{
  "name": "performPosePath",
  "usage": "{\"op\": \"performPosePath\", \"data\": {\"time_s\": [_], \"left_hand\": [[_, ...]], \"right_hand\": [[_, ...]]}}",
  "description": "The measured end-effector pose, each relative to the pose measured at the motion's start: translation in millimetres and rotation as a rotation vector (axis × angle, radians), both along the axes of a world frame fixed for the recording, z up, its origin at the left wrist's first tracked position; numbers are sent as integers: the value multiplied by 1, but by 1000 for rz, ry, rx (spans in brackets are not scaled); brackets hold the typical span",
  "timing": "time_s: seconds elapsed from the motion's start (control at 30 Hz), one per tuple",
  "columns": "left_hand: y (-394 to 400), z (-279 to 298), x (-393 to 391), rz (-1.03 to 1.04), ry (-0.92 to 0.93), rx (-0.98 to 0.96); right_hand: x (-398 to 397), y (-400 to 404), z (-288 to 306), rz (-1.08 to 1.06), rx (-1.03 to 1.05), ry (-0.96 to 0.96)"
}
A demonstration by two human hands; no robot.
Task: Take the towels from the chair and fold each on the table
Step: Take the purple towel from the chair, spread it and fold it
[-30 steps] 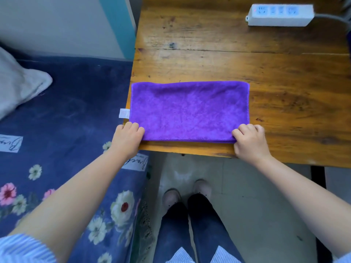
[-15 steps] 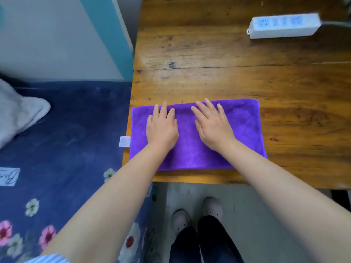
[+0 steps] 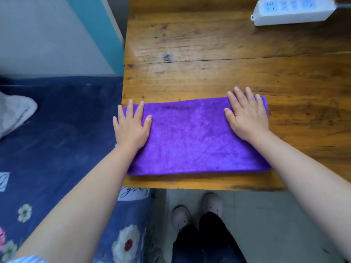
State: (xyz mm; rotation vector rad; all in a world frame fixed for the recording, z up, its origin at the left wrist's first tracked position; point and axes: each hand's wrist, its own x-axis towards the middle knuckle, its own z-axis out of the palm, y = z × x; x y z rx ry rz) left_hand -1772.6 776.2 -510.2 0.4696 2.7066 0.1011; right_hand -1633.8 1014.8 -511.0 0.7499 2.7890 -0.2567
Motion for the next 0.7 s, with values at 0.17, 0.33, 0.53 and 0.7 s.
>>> {"op": "performPosePath", "data": {"time_s": [0.17, 0.33, 0.53, 0.7], "left_hand": [[9, 7, 6, -11, 2, -150], [41, 26, 27, -229, 166, -148], [90, 29, 51, -441, 91, -2], [131, 22, 56, -521, 49, -3]], "right_hand": [[24, 24, 11, -317, -132, 20], [76, 25, 37, -374, -54, 78], [98, -32, 47, -480, -149, -124], [96, -56, 38, -656, -344, -81]]}}
